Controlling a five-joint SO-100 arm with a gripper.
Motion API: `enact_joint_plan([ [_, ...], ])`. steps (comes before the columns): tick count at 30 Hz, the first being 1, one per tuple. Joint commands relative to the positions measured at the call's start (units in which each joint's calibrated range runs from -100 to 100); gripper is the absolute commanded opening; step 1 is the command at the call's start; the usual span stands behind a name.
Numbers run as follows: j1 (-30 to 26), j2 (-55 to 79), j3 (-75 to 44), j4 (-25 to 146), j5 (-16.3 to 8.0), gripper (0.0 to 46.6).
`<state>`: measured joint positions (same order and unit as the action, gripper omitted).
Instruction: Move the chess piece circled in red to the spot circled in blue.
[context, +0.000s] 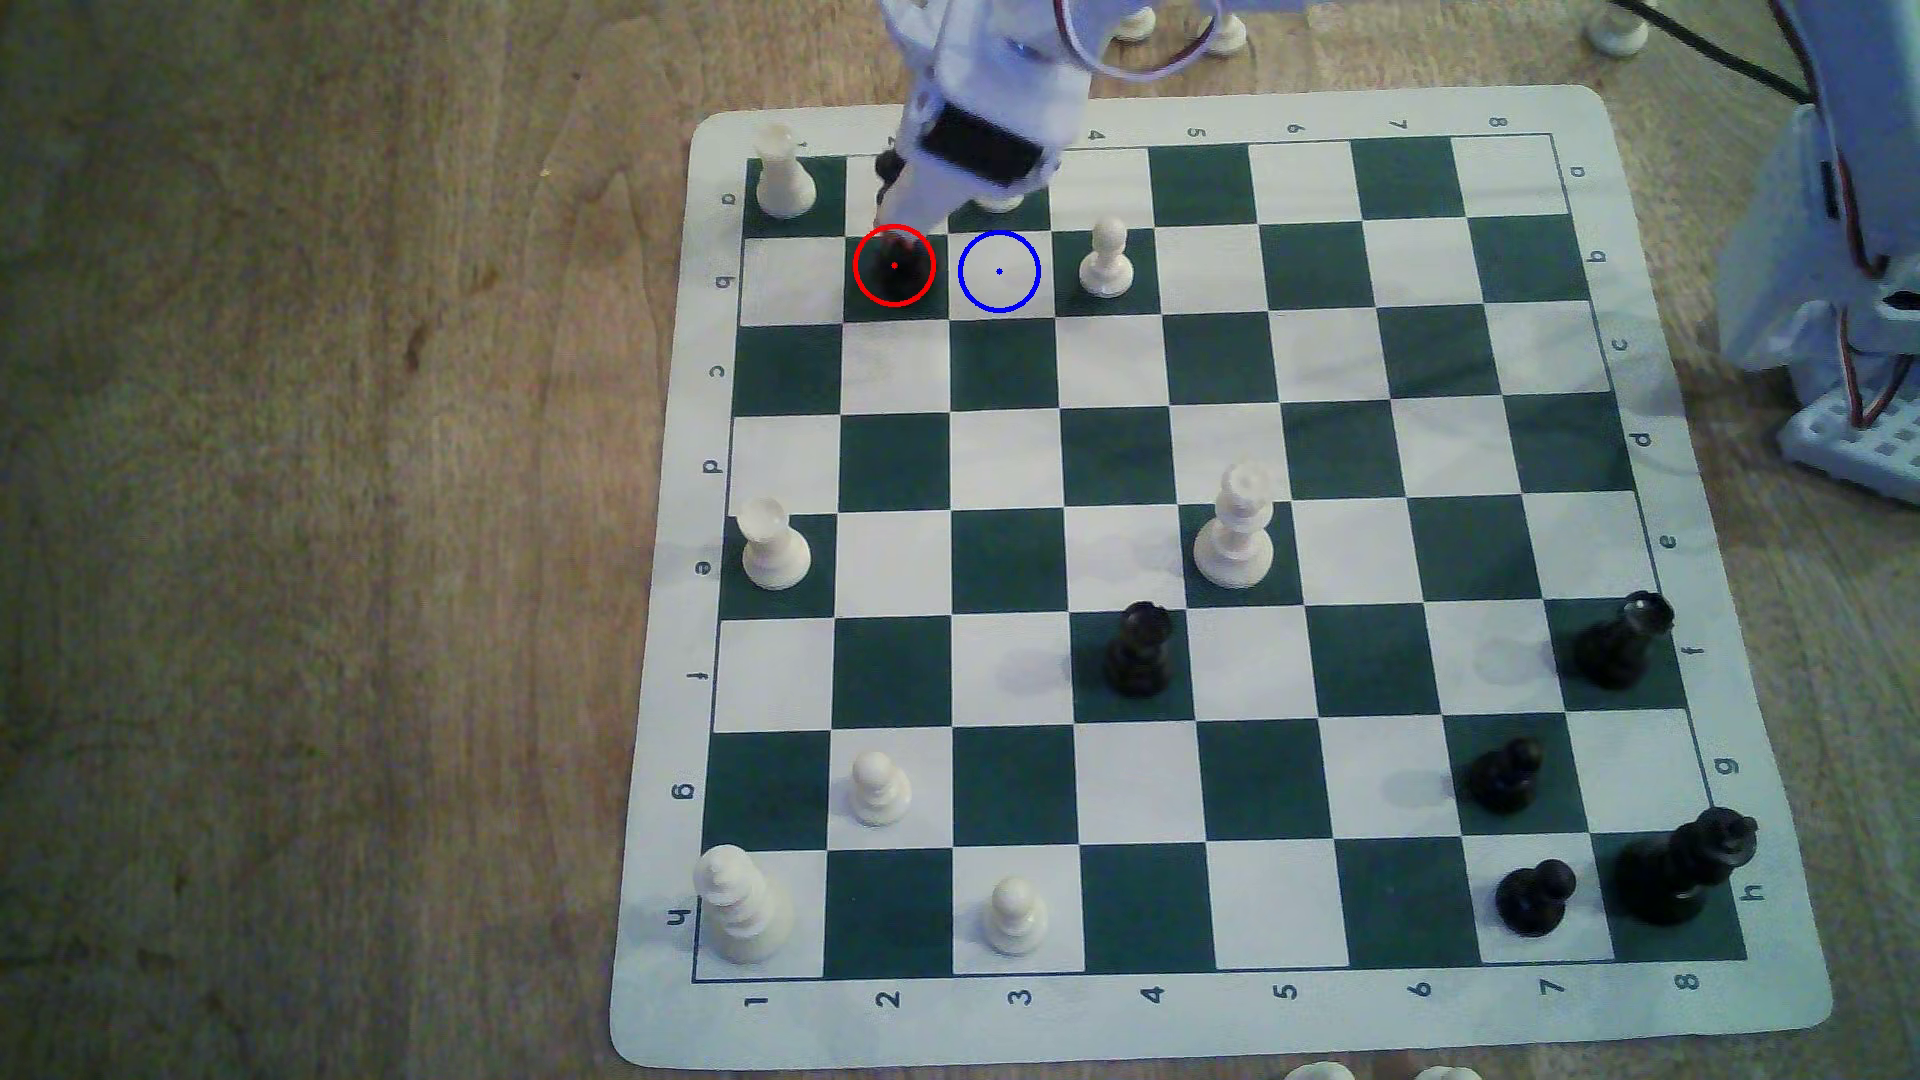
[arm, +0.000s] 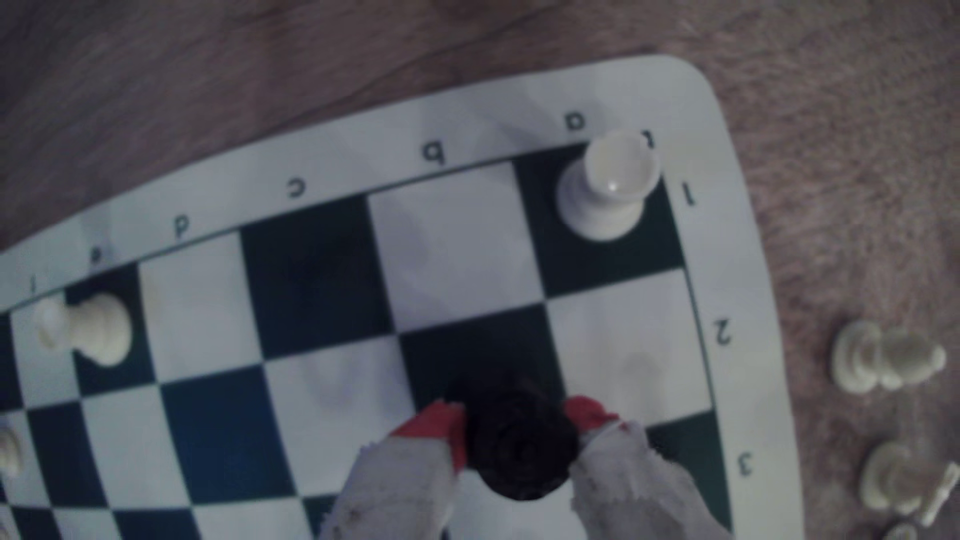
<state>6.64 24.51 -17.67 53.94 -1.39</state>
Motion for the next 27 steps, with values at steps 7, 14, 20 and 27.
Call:
enact_joint_plan([
  [7,-3.08,-17.72,-5.36,11.33,-0.88,0.3],
  [14,-0.97,-18.82,5.61,6.99,-0.24,0.6],
  [20,0.52,-15.68,6.15,6.01,0.05,0.6],
  [27,0.05,-15.17,10.87,4.45,0.34,0.4],
])
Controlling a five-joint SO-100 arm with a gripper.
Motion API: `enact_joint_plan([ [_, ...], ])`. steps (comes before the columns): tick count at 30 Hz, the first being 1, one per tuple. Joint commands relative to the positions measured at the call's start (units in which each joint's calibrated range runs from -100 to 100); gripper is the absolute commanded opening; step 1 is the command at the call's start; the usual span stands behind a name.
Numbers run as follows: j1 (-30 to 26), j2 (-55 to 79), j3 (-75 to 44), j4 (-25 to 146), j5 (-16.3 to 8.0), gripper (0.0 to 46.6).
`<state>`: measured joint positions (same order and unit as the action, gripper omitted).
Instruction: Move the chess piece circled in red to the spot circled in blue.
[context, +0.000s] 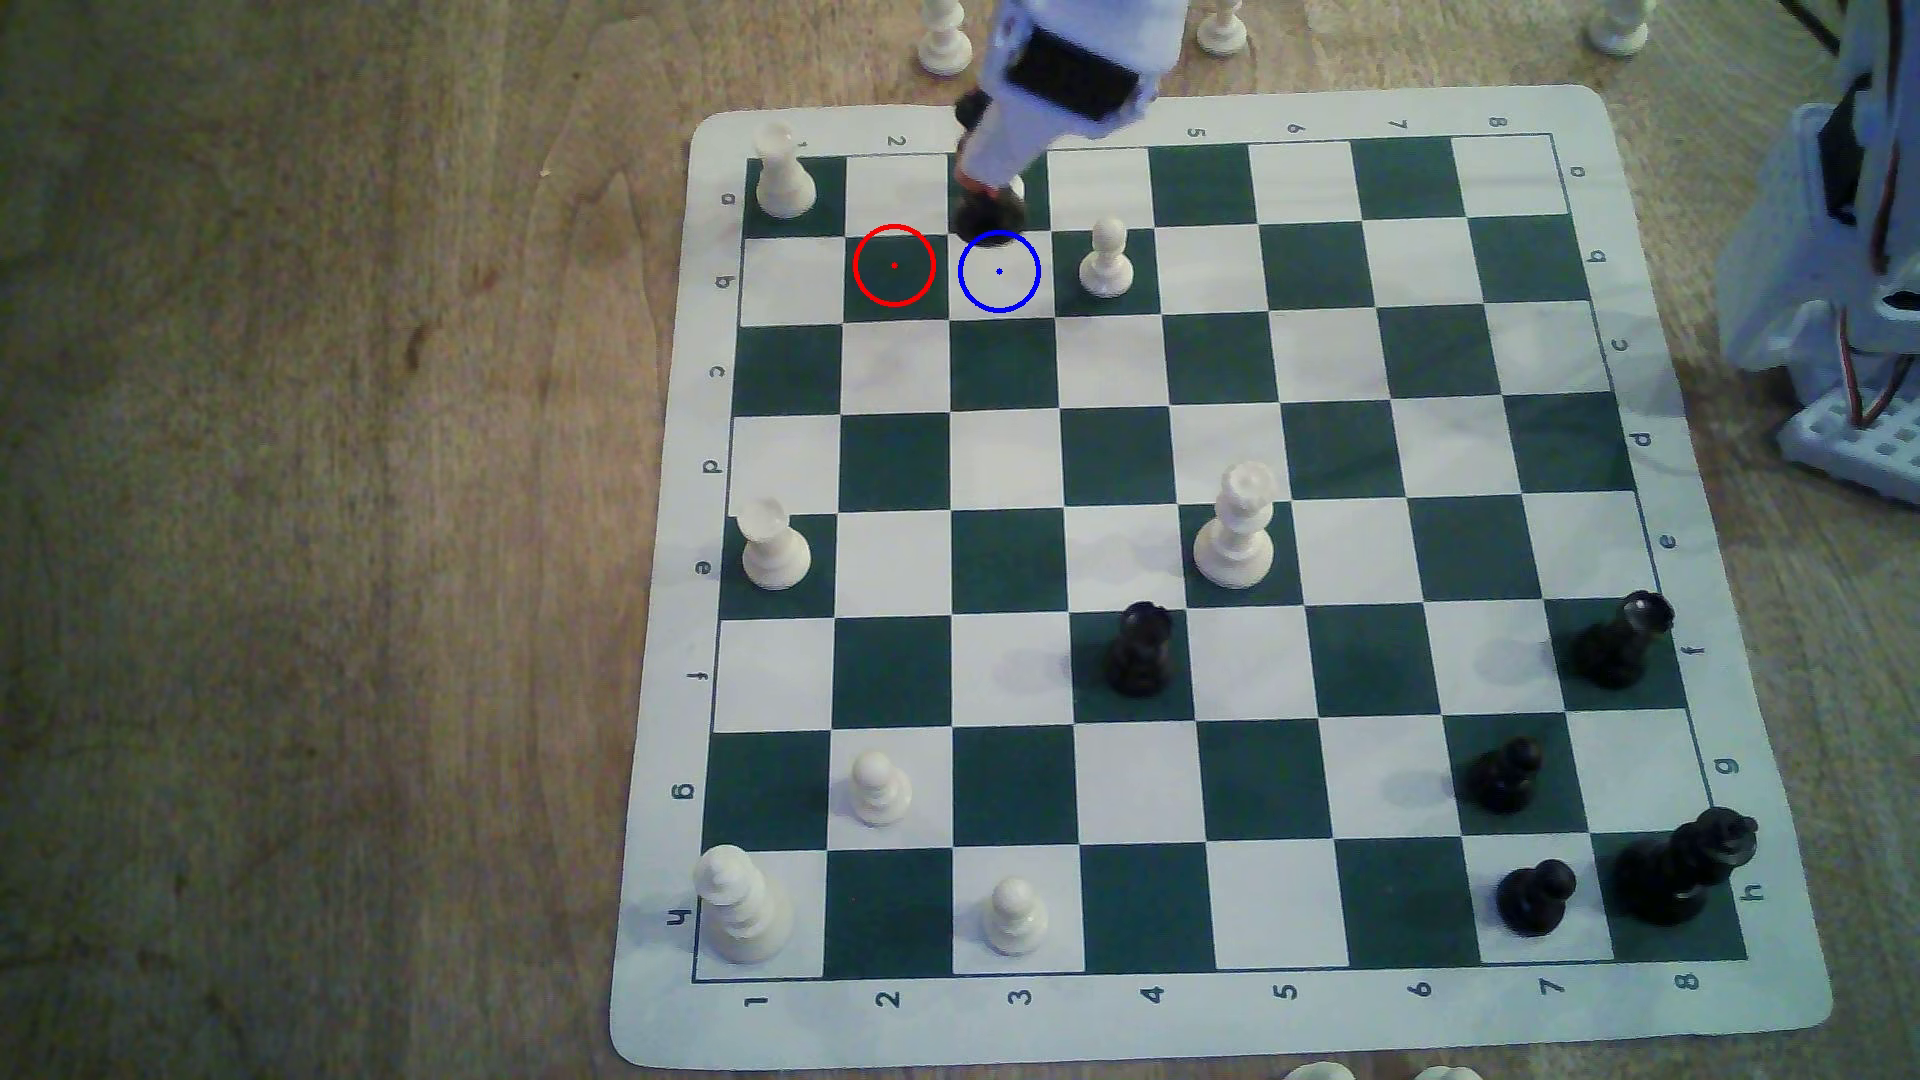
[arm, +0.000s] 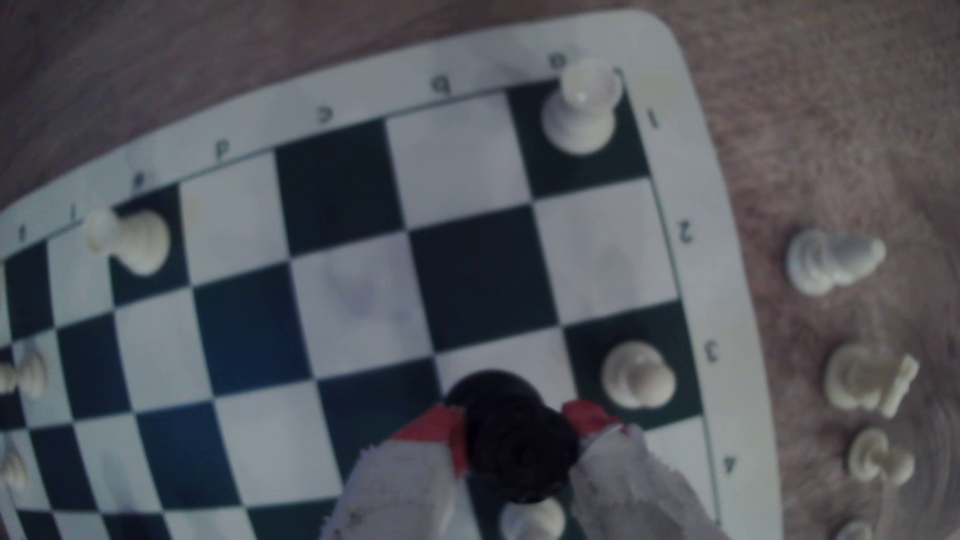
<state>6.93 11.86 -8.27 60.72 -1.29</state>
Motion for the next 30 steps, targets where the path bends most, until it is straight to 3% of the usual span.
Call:
enact_joint_plan([
  [1,-0.32,-2.52,2.47,-3.22,0.24,0.4],
  [28,0.77,3.17,3.83,-7.32,0.93,1.3],
  [29,0.77,3.17,3.92,-7.32,0.93,1.8],
  [30,0.93,3.08,4.01,-7.48,0.83,8.5],
])
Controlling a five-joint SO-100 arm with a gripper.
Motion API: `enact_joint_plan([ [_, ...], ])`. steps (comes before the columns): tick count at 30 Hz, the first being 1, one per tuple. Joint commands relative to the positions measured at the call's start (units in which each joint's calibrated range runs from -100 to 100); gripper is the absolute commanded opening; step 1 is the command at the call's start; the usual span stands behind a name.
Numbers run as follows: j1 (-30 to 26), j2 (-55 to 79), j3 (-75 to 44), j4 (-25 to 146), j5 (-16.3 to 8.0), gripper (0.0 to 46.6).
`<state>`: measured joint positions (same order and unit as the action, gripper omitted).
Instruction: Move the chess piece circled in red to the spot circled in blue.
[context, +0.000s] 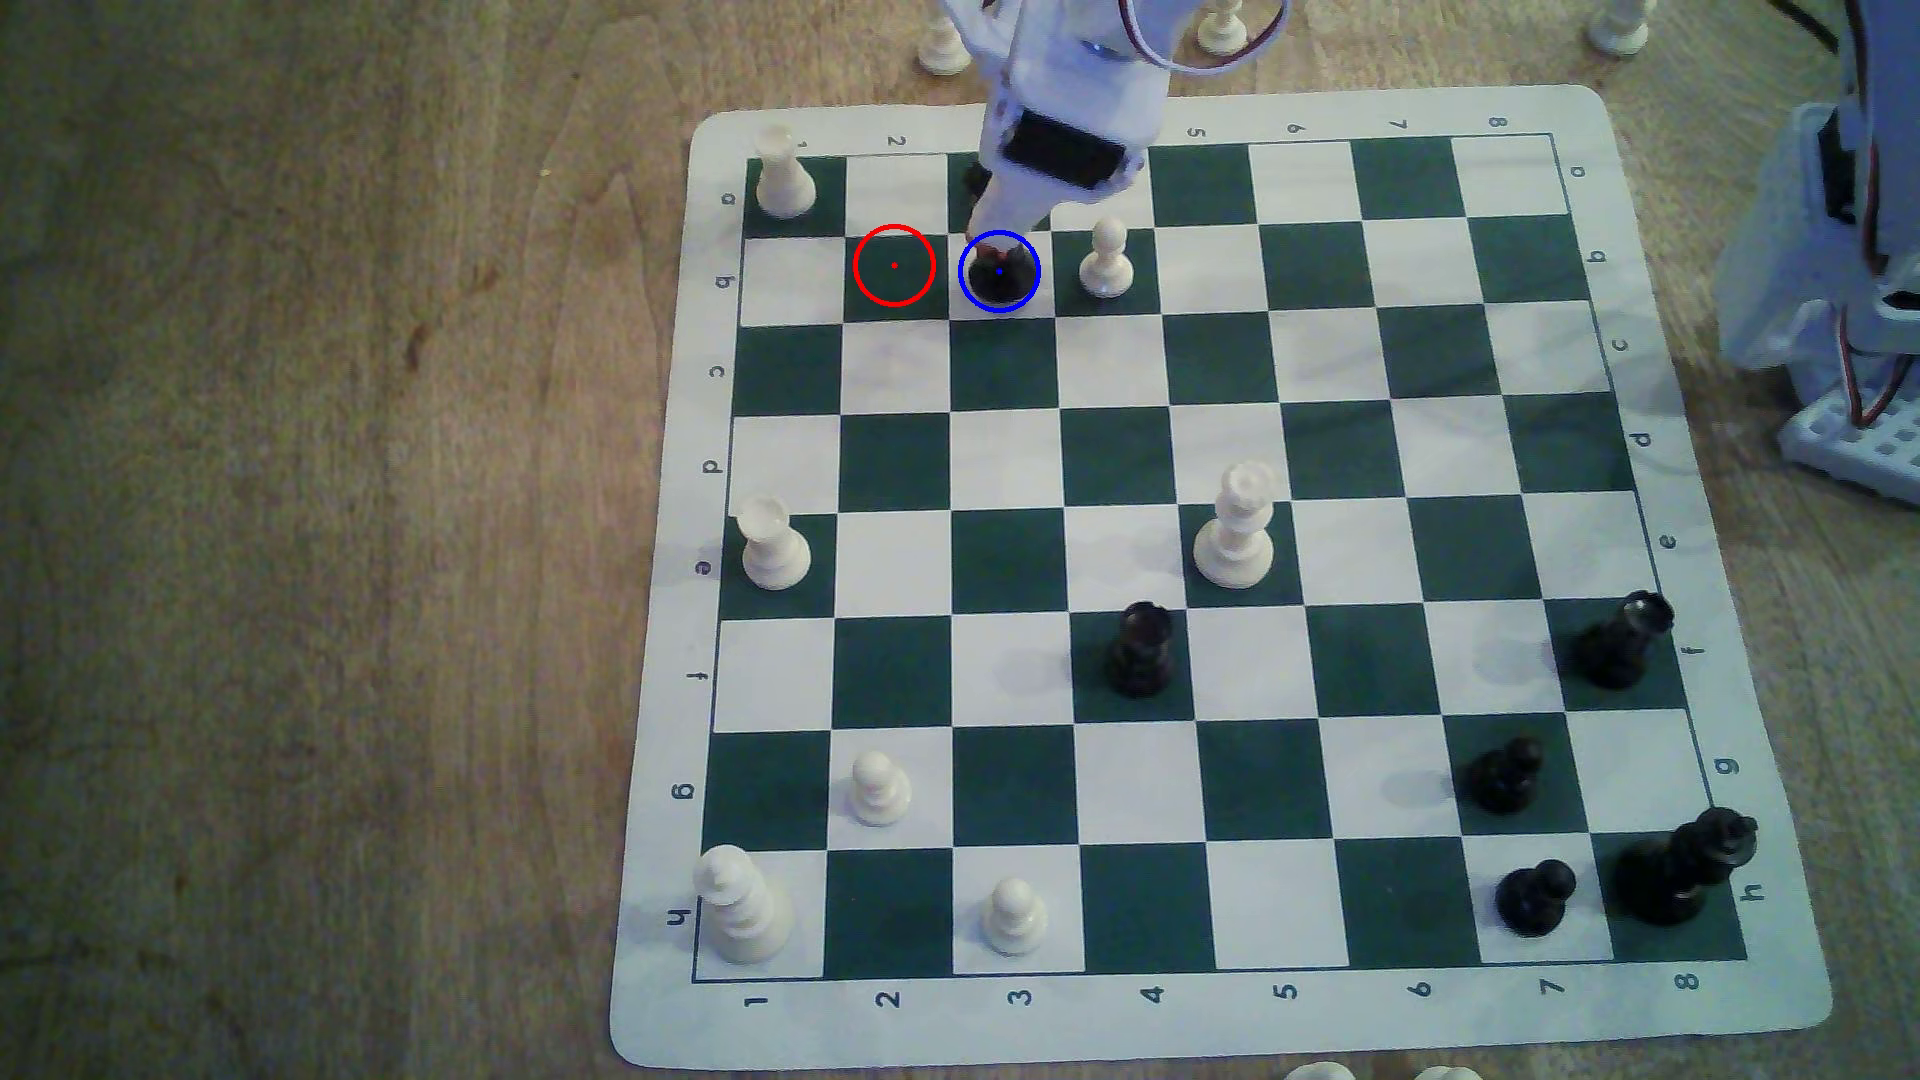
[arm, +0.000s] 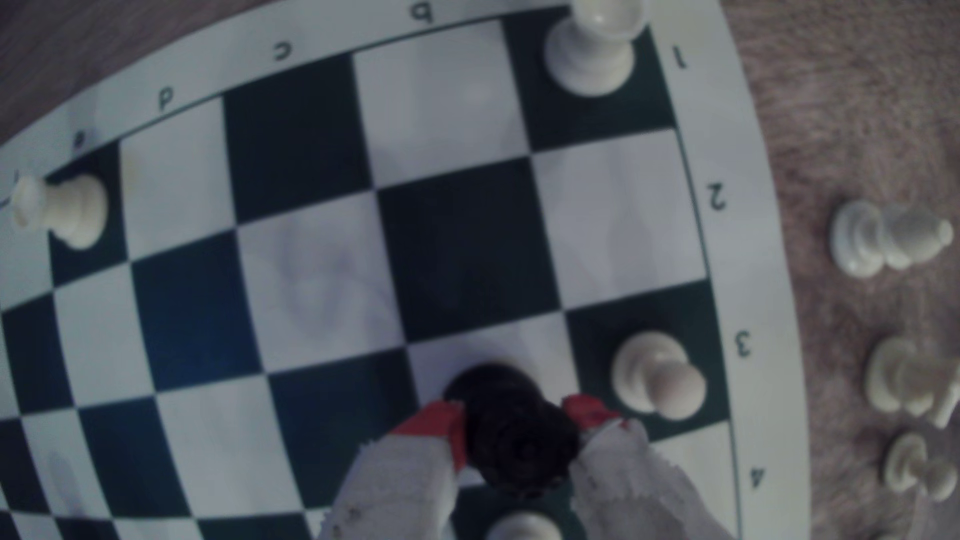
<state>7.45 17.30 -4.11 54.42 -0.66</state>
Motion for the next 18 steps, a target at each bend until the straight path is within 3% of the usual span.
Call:
enact_joint_plan([
  [1,0.49,-2.45,-0.15,-1.35,0.0,13.8],
  [4,0.57,-5.84,5.47,-6.43,-0.24,25.3],
  [5,0.57,-6.44,6.47,-7.17,-0.29,27.0],
  [13,0.65,-7.62,7.29,-7.82,-0.78,30.2],
  [18,0.33,-10.26,7.29,-5.04,-0.88,29.8],
])
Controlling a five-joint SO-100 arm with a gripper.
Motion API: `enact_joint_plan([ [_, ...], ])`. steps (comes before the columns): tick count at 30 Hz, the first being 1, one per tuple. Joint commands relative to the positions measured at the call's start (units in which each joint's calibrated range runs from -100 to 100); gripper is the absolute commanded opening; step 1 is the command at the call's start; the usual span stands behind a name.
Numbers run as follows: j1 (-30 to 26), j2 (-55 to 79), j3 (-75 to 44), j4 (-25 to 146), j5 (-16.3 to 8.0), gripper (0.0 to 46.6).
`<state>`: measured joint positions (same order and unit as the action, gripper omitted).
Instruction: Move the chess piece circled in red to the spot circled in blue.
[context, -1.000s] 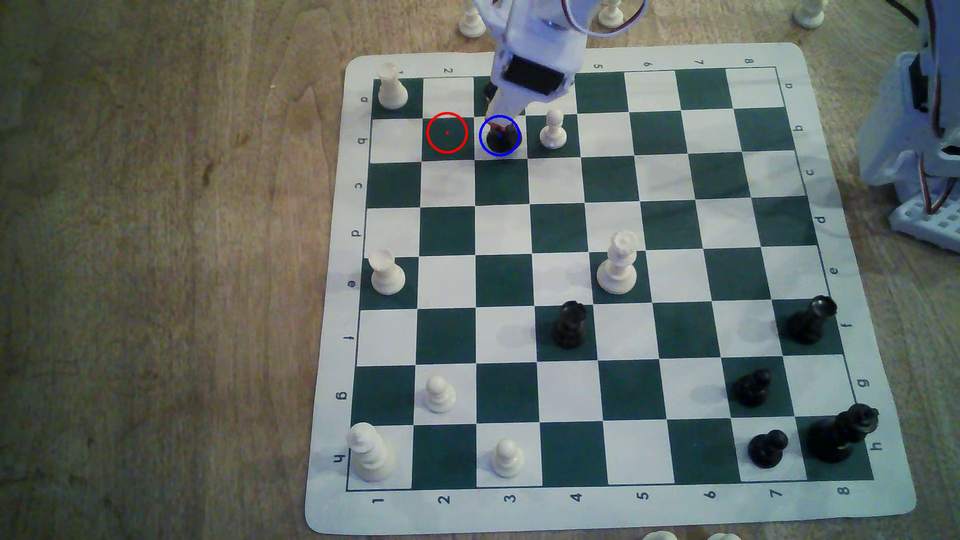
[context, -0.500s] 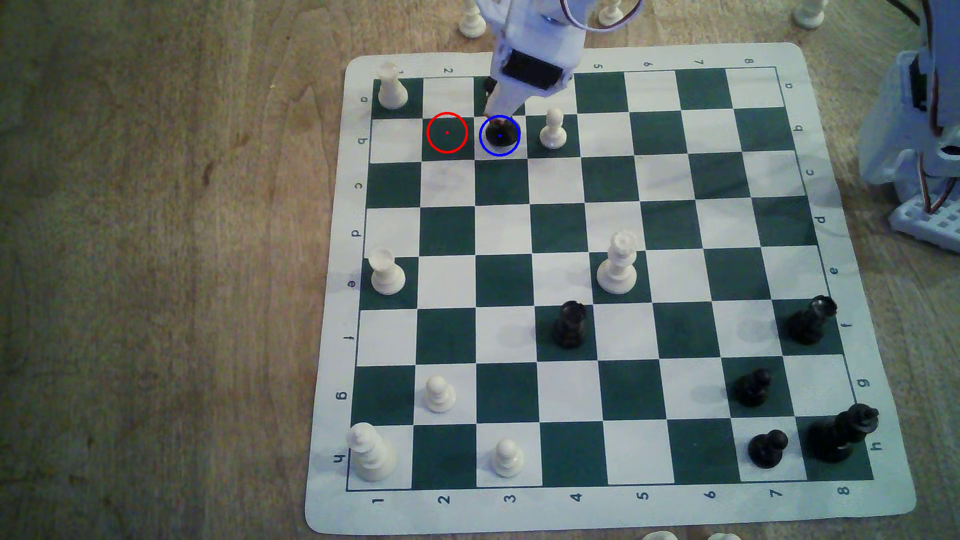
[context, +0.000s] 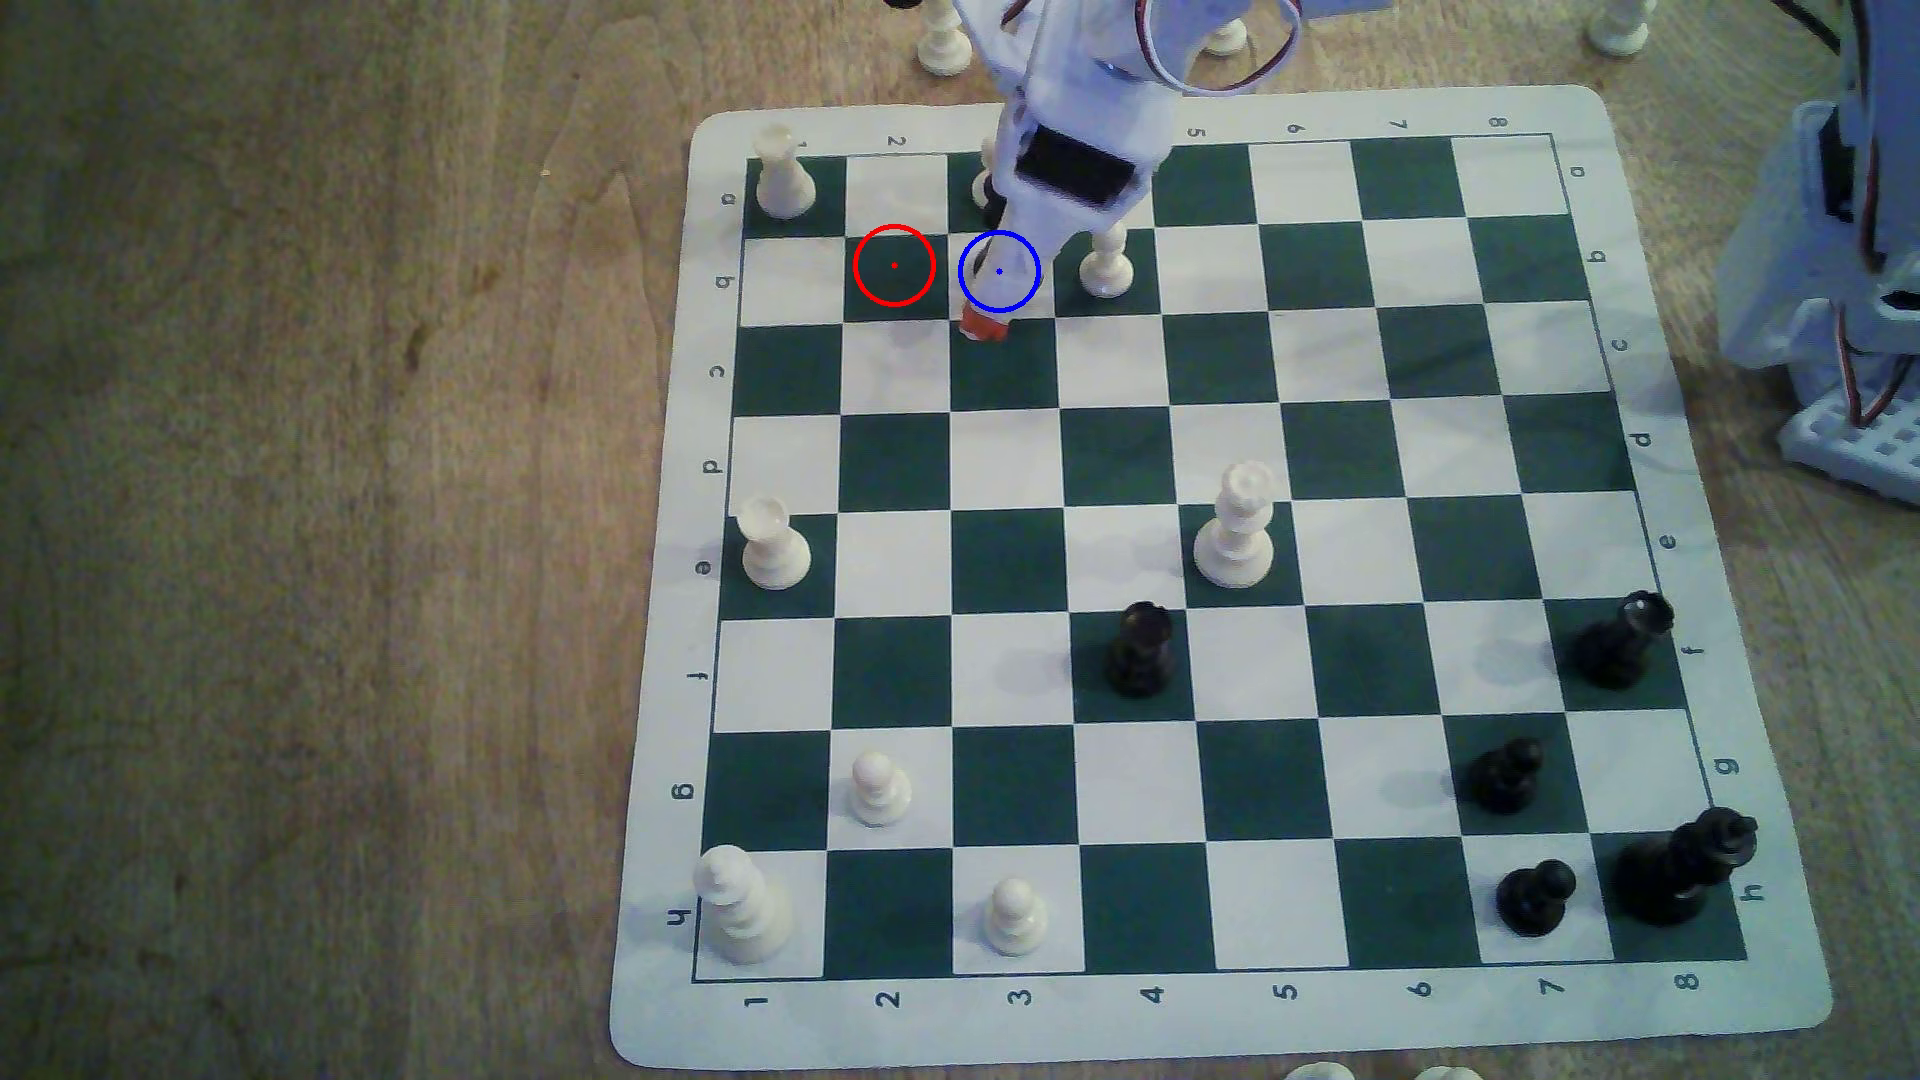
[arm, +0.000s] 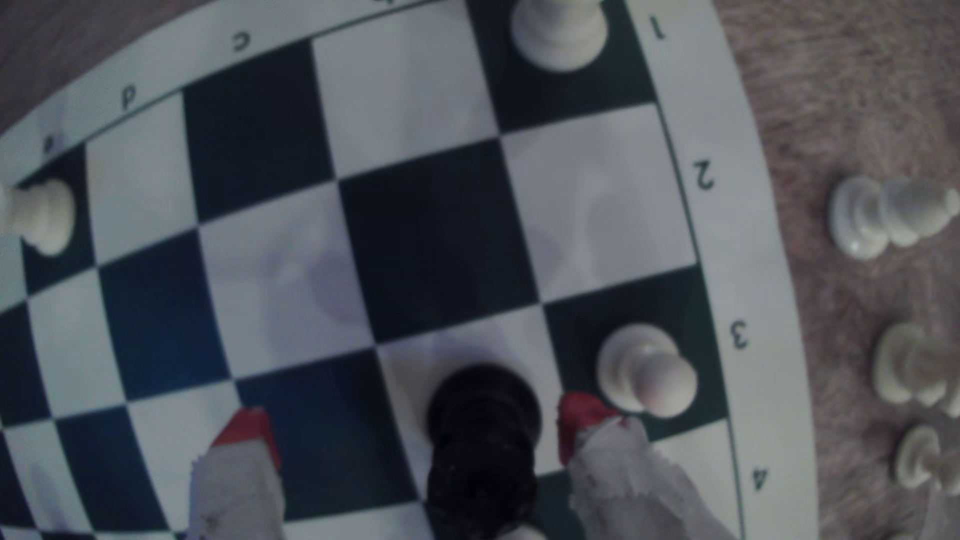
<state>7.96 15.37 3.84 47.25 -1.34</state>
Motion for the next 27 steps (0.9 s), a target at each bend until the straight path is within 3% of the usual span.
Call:
enact_joint_plan([
  [1,-0.34,-8.75,-0.67,2.87,-0.2,29.6],
  [7,-0.65,-14.87,2.23,5.25,-0.24,29.3],
  [12,-0.73,-25.56,8.85,5.33,0.15,31.8],
  [19,-3.7,-47.21,32.06,6.07,0.2,31.1],
  [21,-3.94,-51.62,37.5,5.82,0.2,26.9],
  [22,-3.55,-55.53,42.49,4.1,0.29,16.4],
  [24,-2.84,-58.92,47.29,0.74,-0.05,12.9],
  [26,-1.98,-68.35,59.8,-12.12,-0.44,4.1],
  [27,-1.9,-71.32,64.16,-16.7,-0.44,4.0],
])
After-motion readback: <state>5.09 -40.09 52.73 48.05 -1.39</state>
